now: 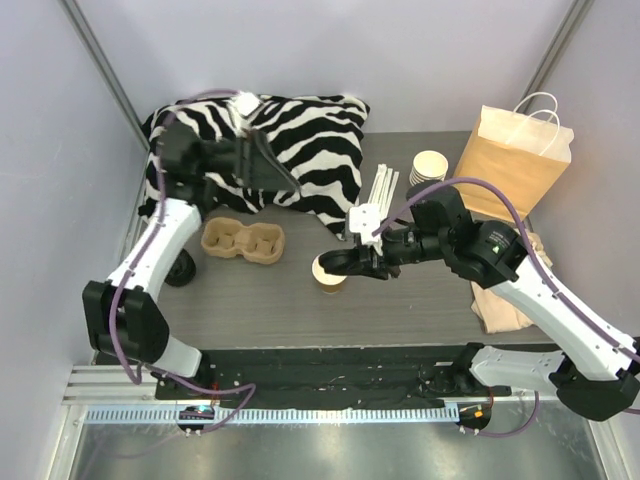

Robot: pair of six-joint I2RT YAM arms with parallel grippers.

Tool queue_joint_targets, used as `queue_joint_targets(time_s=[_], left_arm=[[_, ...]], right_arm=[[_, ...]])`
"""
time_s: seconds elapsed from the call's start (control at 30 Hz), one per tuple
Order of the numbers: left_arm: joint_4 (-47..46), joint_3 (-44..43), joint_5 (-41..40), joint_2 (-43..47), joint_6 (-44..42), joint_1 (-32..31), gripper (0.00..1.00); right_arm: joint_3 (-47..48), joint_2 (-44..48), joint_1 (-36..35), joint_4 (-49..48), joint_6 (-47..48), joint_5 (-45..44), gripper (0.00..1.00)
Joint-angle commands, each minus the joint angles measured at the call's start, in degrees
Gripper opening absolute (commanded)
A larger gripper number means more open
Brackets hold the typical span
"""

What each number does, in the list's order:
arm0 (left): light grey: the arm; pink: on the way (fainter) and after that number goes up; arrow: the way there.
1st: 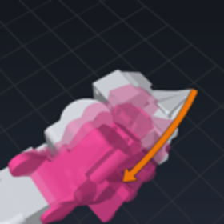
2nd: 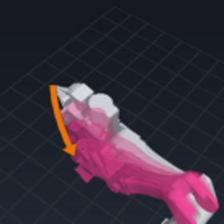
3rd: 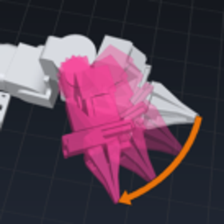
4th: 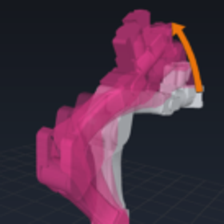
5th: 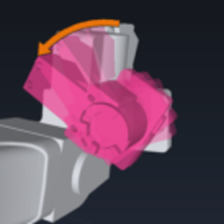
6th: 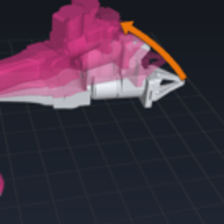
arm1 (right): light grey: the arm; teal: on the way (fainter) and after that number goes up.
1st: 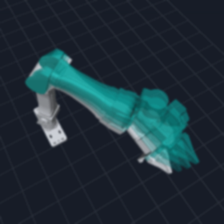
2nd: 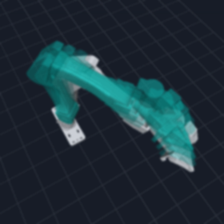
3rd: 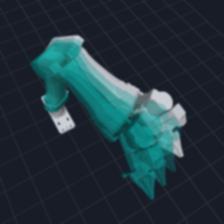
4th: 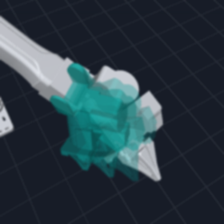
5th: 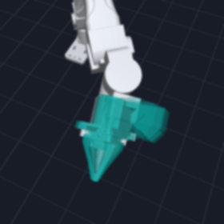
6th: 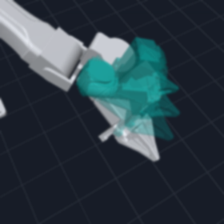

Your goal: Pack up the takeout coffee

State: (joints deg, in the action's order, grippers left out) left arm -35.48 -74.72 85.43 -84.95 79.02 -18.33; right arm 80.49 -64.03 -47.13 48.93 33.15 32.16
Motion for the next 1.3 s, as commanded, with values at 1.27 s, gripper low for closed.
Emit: queue_joint_targets(time_s=[1.27], left_arm=[[83.12, -14.75, -58.45, 6.72, -81.75, -19.38, 0.37]], right_arm=[[-26.43, -7.51, 20.59, -41.98, -71.56, 23.83, 0.02]])
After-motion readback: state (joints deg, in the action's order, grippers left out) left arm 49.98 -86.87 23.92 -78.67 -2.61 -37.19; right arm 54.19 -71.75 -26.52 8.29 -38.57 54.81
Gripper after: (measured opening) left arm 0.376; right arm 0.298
